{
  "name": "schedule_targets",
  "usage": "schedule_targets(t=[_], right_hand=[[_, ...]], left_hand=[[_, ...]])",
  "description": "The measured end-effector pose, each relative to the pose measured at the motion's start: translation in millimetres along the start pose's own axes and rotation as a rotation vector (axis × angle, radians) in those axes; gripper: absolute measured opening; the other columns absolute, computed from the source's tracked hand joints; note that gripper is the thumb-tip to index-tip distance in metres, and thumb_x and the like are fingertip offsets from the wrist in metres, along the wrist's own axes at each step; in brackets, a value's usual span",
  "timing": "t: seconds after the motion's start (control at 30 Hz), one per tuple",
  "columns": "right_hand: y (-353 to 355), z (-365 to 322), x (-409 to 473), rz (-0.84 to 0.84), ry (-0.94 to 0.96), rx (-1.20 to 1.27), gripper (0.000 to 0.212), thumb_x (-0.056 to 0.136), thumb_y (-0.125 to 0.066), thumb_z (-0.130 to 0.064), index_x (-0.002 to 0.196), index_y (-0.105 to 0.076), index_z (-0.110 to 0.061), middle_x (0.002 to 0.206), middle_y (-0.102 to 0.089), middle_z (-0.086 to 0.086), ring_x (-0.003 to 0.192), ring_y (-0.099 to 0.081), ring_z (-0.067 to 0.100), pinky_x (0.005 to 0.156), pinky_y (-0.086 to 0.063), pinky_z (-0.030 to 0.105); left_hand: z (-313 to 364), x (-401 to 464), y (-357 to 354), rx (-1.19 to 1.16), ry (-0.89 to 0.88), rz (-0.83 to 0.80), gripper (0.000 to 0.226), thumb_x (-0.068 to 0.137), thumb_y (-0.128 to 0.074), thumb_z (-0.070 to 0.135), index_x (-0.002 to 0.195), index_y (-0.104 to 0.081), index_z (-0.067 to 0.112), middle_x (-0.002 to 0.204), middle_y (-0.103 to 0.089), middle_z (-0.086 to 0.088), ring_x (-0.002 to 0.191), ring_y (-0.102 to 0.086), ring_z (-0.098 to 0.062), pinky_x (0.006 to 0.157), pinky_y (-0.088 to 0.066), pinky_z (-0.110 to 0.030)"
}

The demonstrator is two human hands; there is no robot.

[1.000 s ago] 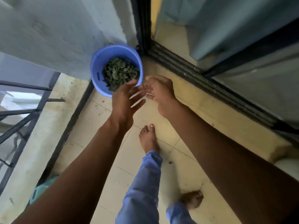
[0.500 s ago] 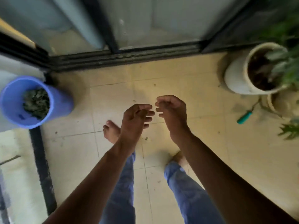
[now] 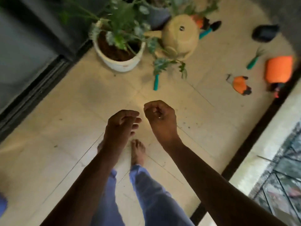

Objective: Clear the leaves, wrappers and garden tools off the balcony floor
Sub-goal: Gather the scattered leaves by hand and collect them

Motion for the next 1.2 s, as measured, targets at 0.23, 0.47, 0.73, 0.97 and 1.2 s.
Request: schedule_targets(t=[0.23, 0.47, 0.73, 0.97, 1.2], right_hand=[[120, 32, 69, 0.218, -0.123, 0.133, 0.02, 0.089, -0.062, -0.001, 0.086, -0.073, -0.017, 0.084, -0.073, -0.008, 0.074, -0.068, 0.007, 0.068, -0.055, 0.024], [217, 48, 170, 0.291, -0.219, 0.129, 0.016, 0.087, -0.066, -0.007, 0.085, -0.073, -0.022, 0.082, -0.073, -0.011, 0.076, -0.069, 0.005, 0.068, -0.049, 0.015], [348, 23, 273, 0.399, -0.137, 0.214, 0.012, 0.09, -0.066, -0.006, 0.09, -0.071, -0.017, 0.086, -0.073, -0.009, 0.081, -0.072, 0.012, 0.07, -0.055, 0.023], [446, 65, 354, 0.452, -0.212, 0.145, 0.005, 0.091, -0.067, -0.023, 0.093, -0.071, -0.025, 0.085, -0.073, -0.016, 0.08, -0.068, -0.003, 0.073, -0.052, 0.017], [527, 66, 439, 0.362, -0.214, 0.14, 0.007, 0.091, -0.067, -0.021, 0.093, -0.07, -0.027, 0.089, -0.072, -0.016, 0.082, -0.068, 0.004, 0.075, -0.057, 0.034]], left_hand=[[61, 58, -139, 0.155, -0.051, -0.21, 0.02, 0.099, -0.059, 0.023, 0.093, -0.076, 0.033, 0.093, -0.079, 0.006, 0.092, -0.076, -0.017, 0.079, -0.06, -0.032], [122, 140, -269, 0.335, -0.03, -0.333, 0.025, 0.103, -0.051, 0.014, 0.104, -0.074, 0.026, 0.093, -0.079, 0.008, 0.093, -0.075, -0.018, 0.074, -0.059, -0.026], [214, 189, -427, 0.491, -0.016, -0.414, 0.025, 0.105, -0.048, 0.011, 0.098, -0.068, 0.024, 0.085, -0.076, 0.007, 0.09, -0.071, -0.023, 0.083, -0.053, -0.04], [247, 225, -542, 0.534, 0.037, -0.372, 0.021, 0.104, -0.051, 0.014, 0.104, -0.072, 0.018, 0.095, -0.079, -0.002, 0.098, -0.074, -0.029, 0.086, -0.057, -0.041], [294, 260, -621, 0.517, 0.12, -0.285, 0.022, 0.105, -0.052, 0.02, 0.111, -0.073, 0.019, 0.1, -0.079, 0.003, 0.101, -0.073, -0.018, 0.092, -0.059, -0.043]])
Point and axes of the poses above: each hand's wrist, its own x-axis towards the middle knuckle, its own y-axis out of the back of the hand, z = x × y, the point moved 8 cm from there along x, towards the middle knuckle
